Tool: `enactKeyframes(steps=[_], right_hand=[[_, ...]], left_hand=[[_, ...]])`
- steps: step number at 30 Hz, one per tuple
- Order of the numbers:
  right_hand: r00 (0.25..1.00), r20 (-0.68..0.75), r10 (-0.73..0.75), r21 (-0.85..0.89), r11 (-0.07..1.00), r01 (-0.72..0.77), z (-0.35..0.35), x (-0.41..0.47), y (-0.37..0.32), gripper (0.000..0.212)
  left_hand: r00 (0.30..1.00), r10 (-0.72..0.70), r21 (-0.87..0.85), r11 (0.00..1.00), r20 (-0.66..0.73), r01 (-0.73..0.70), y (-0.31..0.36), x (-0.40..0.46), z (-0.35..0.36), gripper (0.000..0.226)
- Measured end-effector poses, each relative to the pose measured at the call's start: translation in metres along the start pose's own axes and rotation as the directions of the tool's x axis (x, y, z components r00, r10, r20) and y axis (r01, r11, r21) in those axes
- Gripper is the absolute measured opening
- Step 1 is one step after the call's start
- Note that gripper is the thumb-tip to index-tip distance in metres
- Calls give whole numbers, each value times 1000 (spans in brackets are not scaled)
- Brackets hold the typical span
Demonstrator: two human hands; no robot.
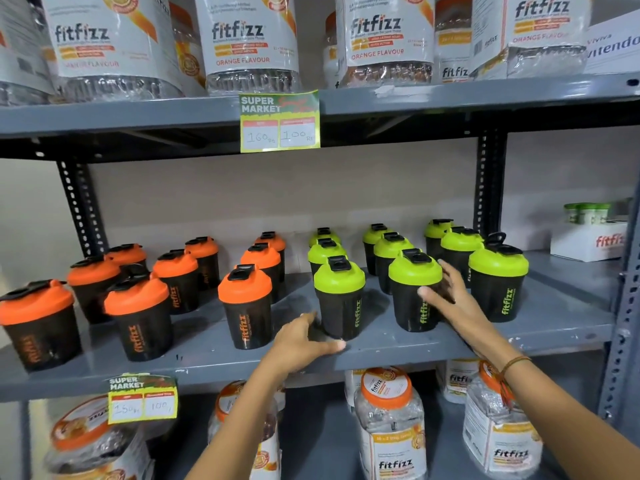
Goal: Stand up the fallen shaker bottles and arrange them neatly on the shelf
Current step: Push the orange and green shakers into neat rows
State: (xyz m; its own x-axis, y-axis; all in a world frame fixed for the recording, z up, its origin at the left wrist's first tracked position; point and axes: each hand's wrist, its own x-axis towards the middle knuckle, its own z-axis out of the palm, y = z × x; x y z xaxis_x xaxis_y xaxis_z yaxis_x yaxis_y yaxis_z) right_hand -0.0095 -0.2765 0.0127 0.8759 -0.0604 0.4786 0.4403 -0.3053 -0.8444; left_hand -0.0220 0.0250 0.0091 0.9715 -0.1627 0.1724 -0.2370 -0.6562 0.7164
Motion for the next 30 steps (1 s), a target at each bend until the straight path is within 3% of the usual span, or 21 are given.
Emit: enactKeyframes(steps=[3, 6, 9, 11, 13, 15, 16, 20, 24, 27, 30], right_hand=[[957, -233, -172, -31, 985, 170, 6, -8, -9, 103], [770, -409, -490, -266, 871, 413, 11, -10, -32, 65], [628, -426, -652, -378, 759, 531, 22, 0, -77, 40], [644, -351, -679, -368, 733, 572, 35, 18, -108, 27], [755, -213, -620, -305, 777, 551, 52, 47, -136, 18], [883, 35, -467, -292, 840, 456, 73, 85, -155, 19], [908, 164, -386, -342, 841, 420, 83, 105, -158, 21], [902, 424, -81, -620, 700, 354, 113, 162, -150, 41], [810, 538, 234, -737, 596, 318, 128, 182, -129, 70], [782, 540, 311, -745, 610, 272, 134, 188, -112, 76], [804, 518, 292, -731, 640, 238, 136, 190, -102, 77]], left_hand=[[997, -8, 180, 984, 77, -6, -3, 1, -7, 48], [997, 28, 465, 883, 67, -56, -8, 2, 0, 52], [996, 86, 616, 784, 7, -72, -17, 3, 9, 56], [994, 109, 628, 775, -16, -75, -21, 6, 11, 57], [990, 138, 643, 762, -39, -81, -22, 6, 13, 57], [986, 156, 652, 754, -61, -79, -24, 6, 15, 58], [985, 161, 658, 749, -66, -78, -25, 6, 15, 61], [975, 200, 651, 753, -93, -93, -27, 7, 16, 78], [967, 229, 648, 754, -108, -107, -29, 8, 16, 92], [957, 264, 649, 751, -124, -123, -30, 9, 16, 88], [956, 272, 652, 746, -114, -134, -30, 9, 17, 85]])
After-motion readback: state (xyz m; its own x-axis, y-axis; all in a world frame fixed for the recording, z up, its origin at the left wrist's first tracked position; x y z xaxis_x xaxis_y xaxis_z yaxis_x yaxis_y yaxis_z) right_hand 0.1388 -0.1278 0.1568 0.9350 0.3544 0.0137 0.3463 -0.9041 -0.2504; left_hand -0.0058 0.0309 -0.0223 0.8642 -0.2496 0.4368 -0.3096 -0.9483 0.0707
